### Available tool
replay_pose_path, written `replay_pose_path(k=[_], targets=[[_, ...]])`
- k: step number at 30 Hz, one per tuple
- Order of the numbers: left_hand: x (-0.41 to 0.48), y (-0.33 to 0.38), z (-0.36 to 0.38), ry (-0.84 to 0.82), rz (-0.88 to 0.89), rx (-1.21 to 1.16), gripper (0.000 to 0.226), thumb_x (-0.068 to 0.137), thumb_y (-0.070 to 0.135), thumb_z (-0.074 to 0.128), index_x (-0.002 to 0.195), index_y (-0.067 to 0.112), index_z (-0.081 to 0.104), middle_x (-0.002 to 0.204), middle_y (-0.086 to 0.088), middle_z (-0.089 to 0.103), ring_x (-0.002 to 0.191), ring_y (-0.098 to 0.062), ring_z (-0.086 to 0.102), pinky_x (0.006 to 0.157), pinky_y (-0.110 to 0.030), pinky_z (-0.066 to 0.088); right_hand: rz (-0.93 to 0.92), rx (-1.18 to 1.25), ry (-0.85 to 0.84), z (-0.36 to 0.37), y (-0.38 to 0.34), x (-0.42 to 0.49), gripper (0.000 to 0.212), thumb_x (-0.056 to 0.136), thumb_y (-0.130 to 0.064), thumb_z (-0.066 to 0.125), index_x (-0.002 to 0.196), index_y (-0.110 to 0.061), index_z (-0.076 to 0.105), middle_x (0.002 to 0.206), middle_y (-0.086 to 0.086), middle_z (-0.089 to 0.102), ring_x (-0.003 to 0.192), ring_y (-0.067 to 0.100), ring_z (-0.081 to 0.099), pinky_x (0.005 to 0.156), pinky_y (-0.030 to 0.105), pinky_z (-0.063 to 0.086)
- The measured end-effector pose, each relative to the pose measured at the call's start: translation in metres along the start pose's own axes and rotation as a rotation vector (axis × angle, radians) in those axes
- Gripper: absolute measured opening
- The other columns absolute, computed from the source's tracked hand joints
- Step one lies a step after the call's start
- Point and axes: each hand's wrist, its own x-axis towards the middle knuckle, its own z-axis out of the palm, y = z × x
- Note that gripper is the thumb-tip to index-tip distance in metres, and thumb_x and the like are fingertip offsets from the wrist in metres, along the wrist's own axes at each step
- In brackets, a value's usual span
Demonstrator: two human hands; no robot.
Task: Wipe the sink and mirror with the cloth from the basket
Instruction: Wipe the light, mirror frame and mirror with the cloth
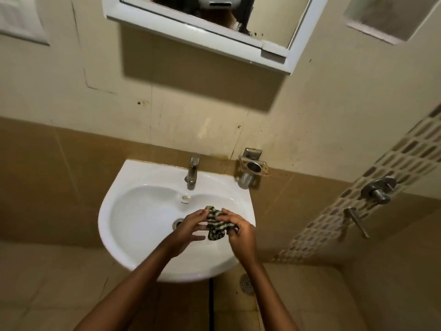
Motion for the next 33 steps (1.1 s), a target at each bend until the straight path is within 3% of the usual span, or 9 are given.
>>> replay_pose_path(k=[4, 7, 10, 14, 18, 23, 28, 30, 33], targets=[[0.004, 0.019, -0.006, 0.085, 0.185, 0.05, 0.034, 0.079, 0.027, 0.07, 0.11, 0.014, 0.065, 0.103, -0.004, 0.075, 0.107, -0.027, 0.067, 0.09, -0.034, 0.053, -0.05, 0.079, -0.077, 0.006, -0.011, -0.005, 0.06, 0.071, 0.012, 0.051, 0.111, -0.031, 0.065, 0.13, -0.015, 0.054, 0.12, -0.001, 0.05, 0.1, 0.015, 0.042], [0.004, 0.038, -0.011, 0.085, 0.264, 0.059, 0.028, 0.083, 0.016, 0.067, 0.111, 0.01, 0.065, 0.1, -0.004, 0.075, 0.099, -0.021, 0.069, 0.086, -0.029, 0.053, -0.062, 0.29, -0.225, -0.002, -0.021, -0.006, 0.055, 0.075, -0.008, 0.061, 0.125, -0.03, 0.054, 0.141, -0.013, 0.044, 0.128, 0.003, 0.043, 0.099, 0.021, 0.044], [0.003, 0.06, -0.015, 0.004, 0.266, 0.133, 0.02, 0.091, 0.009, 0.057, 0.109, 0.009, 0.066, 0.097, -0.002, 0.074, 0.092, -0.014, 0.069, 0.082, -0.023, 0.052, 0.016, 0.513, -0.178, -0.011, -0.034, -0.001, 0.06, 0.071, -0.031, 0.066, 0.126, -0.028, 0.042, 0.139, -0.01, 0.041, 0.125, 0.009, 0.046, 0.087, 0.02, 0.049], [-0.004, 0.106, -0.017, -0.155, 0.243, 0.335, 0.023, 0.093, -0.004, 0.049, 0.093, 0.012, 0.065, 0.077, 0.011, 0.071, 0.076, 0.0, 0.065, 0.074, -0.013, 0.049, -0.016, 0.34, -0.152, -0.019, -0.051, 0.025, 0.074, 0.071, -0.043, 0.071, 0.132, -0.034, 0.03, 0.138, -0.02, 0.038, 0.121, -0.005, 0.044, 0.094, 0.018, 0.043], [-0.011, 0.155, -0.019, -0.244, 0.335, 0.543, 0.019, 0.093, 0.002, 0.053, 0.099, 0.015, 0.066, 0.087, 0.017, 0.072, 0.089, 0.004, 0.063, 0.083, -0.011, 0.046, -0.089, 0.263, -0.078, -0.028, -0.082, 0.055, 0.031, 0.071, -0.027, 0.08, 0.096, -0.032, 0.063, 0.089, -0.012, 0.072, 0.086, 0.002, 0.067, 0.074, 0.022, 0.05], [-0.018, 0.205, -0.044, -0.097, 0.522, 0.679, 0.065, 0.068, 0.016, 0.081, 0.123, 0.026, 0.048, 0.092, 0.0, 0.061, 0.085, -0.006, 0.061, 0.078, -0.024, 0.051, -0.304, -0.049, 0.291, -0.056, -0.134, 0.105, 0.015, 0.067, -0.027, 0.08, 0.076, -0.02, 0.07, 0.071, -0.013, 0.053, 0.069, -0.003, 0.05, 0.061, 0.005, 0.035], [-0.019, 0.25, -0.052, 0.329, 0.798, 1.005, 0.022, 0.077, 0.029, 0.069, 0.083, 0.047, 0.059, 0.077, 0.021, 0.066, 0.074, -0.001, 0.062, 0.072, -0.031, 0.056, -0.375, -0.035, 0.52, -0.084, -0.204, 0.145, 0.035, 0.068, 0.017, 0.064, 0.088, -0.01, 0.073, 0.072, -0.003, 0.053, 0.061, 0.005, 0.049, 0.056, 0.004, 0.038], [-0.024, 0.281, -0.05, 0.445, 0.904, 1.007, 0.007, 0.079, 0.035, 0.061, 0.083, 0.04, 0.062, 0.079, 0.019, 0.068, 0.078, -0.001, 0.064, 0.073, -0.034, 0.056, -0.412, 0.077, 0.612, -0.095, -0.232, 0.162, 0.036, 0.066, 0.018, 0.064, 0.088, -0.01, 0.073, 0.077, 0.004, 0.058, 0.062, 0.009, 0.051, 0.058, 0.008, 0.039], [-0.034, 0.337, -0.037, 0.535, 1.075, 0.867, 0.017, 0.078, 0.034, 0.057, 0.093, 0.038, 0.063, 0.091, 0.018, 0.07, 0.09, 0.002, 0.063, 0.078, -0.022, 0.052, -0.495, 0.233, 0.735, -0.104, -0.268, 0.189, 0.03, 0.069, 0.007, 0.072, 0.086, -0.018, 0.071, 0.081, -0.002, 0.061, 0.073, 0.002, 0.056, 0.063, 0.001, 0.04]])
